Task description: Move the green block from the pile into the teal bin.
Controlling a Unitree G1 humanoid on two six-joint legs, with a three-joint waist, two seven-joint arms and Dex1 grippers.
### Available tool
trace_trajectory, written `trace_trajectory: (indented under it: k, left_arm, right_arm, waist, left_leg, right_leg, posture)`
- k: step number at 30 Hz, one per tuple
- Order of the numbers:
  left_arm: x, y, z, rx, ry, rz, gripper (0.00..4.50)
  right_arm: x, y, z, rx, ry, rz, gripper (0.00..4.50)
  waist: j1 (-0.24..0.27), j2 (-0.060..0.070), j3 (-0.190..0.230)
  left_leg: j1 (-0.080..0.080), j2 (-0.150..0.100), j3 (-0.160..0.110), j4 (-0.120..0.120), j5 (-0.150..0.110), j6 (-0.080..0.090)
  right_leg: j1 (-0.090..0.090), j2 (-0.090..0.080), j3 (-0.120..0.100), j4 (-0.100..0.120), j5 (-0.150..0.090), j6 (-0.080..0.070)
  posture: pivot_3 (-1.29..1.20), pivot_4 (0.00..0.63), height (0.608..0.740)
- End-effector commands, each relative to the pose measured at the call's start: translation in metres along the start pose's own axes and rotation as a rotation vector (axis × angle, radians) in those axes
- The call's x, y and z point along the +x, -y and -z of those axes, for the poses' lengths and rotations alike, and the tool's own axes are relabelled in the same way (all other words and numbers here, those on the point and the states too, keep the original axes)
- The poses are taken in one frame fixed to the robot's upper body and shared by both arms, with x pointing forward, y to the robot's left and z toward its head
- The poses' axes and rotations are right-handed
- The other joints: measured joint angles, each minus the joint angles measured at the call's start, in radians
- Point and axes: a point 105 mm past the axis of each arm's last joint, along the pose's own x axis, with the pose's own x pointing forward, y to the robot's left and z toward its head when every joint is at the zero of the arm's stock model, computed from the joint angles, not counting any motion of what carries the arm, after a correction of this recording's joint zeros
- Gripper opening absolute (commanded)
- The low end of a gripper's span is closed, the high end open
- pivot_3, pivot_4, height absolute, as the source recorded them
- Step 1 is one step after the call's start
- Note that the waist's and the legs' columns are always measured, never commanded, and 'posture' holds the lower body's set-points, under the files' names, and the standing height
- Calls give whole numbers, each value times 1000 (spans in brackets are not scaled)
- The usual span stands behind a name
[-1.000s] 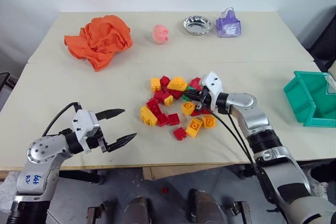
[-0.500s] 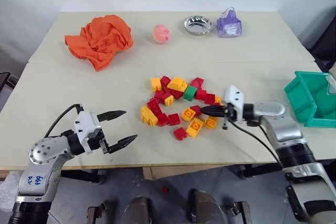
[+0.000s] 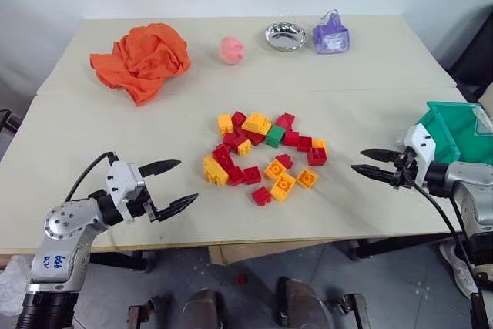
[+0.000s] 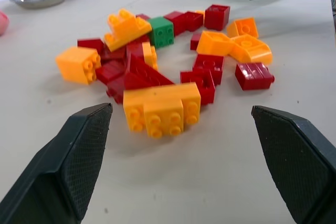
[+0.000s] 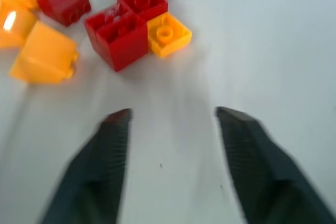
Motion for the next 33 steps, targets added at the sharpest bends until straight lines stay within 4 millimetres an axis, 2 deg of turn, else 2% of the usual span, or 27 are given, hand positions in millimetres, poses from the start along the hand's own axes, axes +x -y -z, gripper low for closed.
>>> trace_trajectory:
  k: [1, 2, 9, 12, 14, 16, 20, 26, 31, 33]
  left_arm:
    - [1, -1, -4, 19, 20, -3, 4500]
    - [2, 0, -3, 18, 20, -2, 4500]
    - [7, 1, -4, 18, 28, 2, 4500]
    - [8, 1, -5, 24, 34, -11, 4500]
    - [7, -2, -6, 25, 42, -37, 4500]
    - [6, -3, -8, 23, 52, -53, 4500]
    - [5, 2, -9, 23, 55, -56, 4500]
    - [10, 9, -8, 19, 61, -39, 4500]
    - [14, 9, -10, 20, 72, -29, 4500]
    - [16, 10, -10, 20, 77, -12, 4500]
  right_arm:
    - [22, -17, -46, -45, 122, -61, 4077]
    - [32, -23, -54, -40, 134, -81, 4444]
    - [89, -50, -82, 2, 80, -184, 4481]
    - [107, -54, -79, -10, 24, -203, 4481]
    - [120, -51, -70, -25, -53, -170, 4481]
    - [130, -44, -72, -18, -63, -131, 4481]
    - [140, -35, -73, -25, -79, -92, 4481]
    - [149, -39, -61, -41, -134, -125, 4481]
    - [152, -43, -59, -54, -152, -160, 4481]
    - [152, -46, -58, -68, -165, -180, 4099]
  waist:
    - [2, 0, 0]
    - [4, 0, 0]
    - [11, 0, 0]
    - [9, 0, 0]
    - [6, 0, 0]
    - [3, 0, 0]
    - [1, 0, 0]
    - [1, 0, 0]
    - [-2, 0, 0]
    - [-3, 0, 0]
  left_leg:
    - [0, 0, 0, 0, 0, 0]
    - [0, 0, 0, 0, 0, 0]
    - [-1, 0, -1, 0, 0, 0]
    - [-1, 0, -1, 0, 0, 0]
    - [-2, 0, -1, 0, 0, 0]
    - [-1, 0, -1, 0, 0, 0]
    - [-1, 0, 0, 0, 0, 0]
    - [-1, 0, 0, 0, 0, 0]
    - [-1, 0, 0, 0, 0, 0]
    - [-1, 0, 0, 0, 0, 0]
  right_leg:
    - [0, 0, 0, 0, 0, 0]
    - [0, 0, 0, 0, 0, 0]
    - [0, 0, -1, 0, 0, 0]
    - [0, 0, -1, 0, 0, 0]
    - [0, 0, -1, 0, 0, 0]
    - [-1, 0, -1, 0, 0, 0]
    - [-1, 0, -1, 1, 0, 0]
    - [-1, 0, -1, 0, 0, 0]
    - [-1, 0, -1, 1, 0, 0]
    - [-1, 0, -1, 1, 0, 0]
  posture:
    - [0, 150, 740]
    - [0, 150, 740]
    - [0, 150, 740]
    - [0, 150, 740]
    - [0, 150, 740]
    - [0, 150, 740]
    - [0, 150, 740]
    - [0, 150, 740]
    - [0, 150, 740]
    - [0, 150, 740]
